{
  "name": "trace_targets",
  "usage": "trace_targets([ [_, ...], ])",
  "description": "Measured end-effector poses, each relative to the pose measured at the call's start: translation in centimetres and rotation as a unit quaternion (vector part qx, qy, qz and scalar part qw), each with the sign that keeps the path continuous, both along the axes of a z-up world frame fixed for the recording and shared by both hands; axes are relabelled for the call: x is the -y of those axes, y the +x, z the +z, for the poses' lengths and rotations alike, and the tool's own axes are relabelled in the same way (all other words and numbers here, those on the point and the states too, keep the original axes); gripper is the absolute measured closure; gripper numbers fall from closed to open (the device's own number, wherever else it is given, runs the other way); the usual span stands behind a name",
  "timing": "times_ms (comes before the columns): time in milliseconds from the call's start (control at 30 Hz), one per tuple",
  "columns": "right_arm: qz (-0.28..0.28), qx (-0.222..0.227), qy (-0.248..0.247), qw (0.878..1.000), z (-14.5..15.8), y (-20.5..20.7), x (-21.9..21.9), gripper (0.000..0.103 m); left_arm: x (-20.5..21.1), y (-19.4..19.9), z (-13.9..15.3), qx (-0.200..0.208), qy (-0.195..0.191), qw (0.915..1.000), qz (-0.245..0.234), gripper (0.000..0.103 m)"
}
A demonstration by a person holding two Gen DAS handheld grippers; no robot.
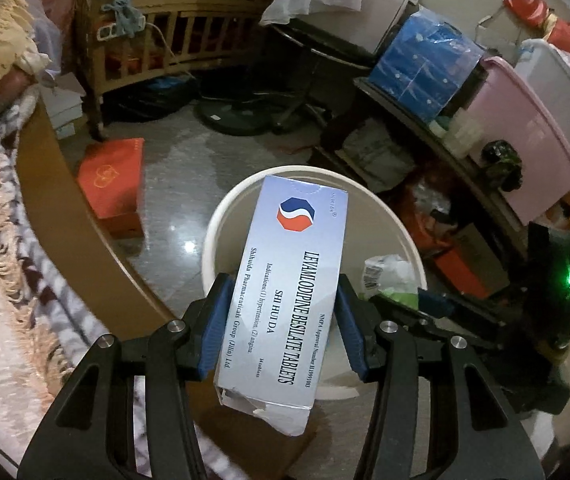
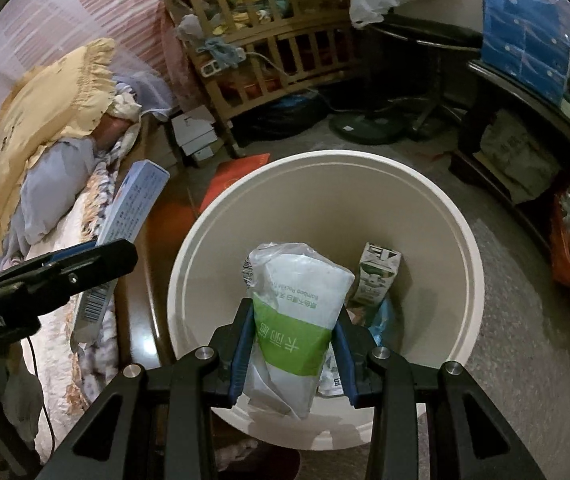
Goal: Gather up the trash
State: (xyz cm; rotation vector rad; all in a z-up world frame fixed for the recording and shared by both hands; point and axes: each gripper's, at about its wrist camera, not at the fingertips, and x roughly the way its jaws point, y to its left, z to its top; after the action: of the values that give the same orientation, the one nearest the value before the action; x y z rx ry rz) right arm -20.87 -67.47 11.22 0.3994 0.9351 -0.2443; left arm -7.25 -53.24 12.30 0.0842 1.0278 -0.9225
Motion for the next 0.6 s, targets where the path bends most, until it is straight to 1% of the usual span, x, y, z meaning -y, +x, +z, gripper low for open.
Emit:
trace_targets([
  [33,-0.006,0.002,0.003,1.0,0.0,-0.1,0.2,0.063,0.0,0.1,0.0,-0.002,-0.003,1.0,0.002,0.048],
  [67,-0.011,0.003,0.005,1.0,-0.1,-0.2,0.4,0.056,-0.1,0.1,0.1,-0.003,-0.009,1.0,0.004,0.042],
  [167,-0.019,0.009,0.009,1.0,-0.1,-0.7,0.6,0.055,-0.8,0.0,0.4,0.004,-0.024,0.9996,0.011,0.036],
  [267,-0.017,0.009,-0.003,1.0,0.0,-0.9,-0.1,0.055,-1.6,-0.3,0.7,0.017,-0.022,0.9994,0.019,0.035],
  [333,-0.011,0.018,-0.01,1.0,0.3,-1.2,-0.9,0.055,-2.3,-0.7,1.0,0.029,-0.02,0.9991,0.024,0.035],
  [500,-0.009,0.047,-0.048,0.998,1.9,-2.3,-3.1,0.055,-4.5,-2.4,2.2,0.089,-0.02,0.9951,0.039,0.035],
  [600,-0.016,0.066,-0.06,0.996,3.2,-2.9,-4.3,0.055,-5.9,-3.1,2.8,0.113,-0.017,0.9922,0.051,0.035],
])
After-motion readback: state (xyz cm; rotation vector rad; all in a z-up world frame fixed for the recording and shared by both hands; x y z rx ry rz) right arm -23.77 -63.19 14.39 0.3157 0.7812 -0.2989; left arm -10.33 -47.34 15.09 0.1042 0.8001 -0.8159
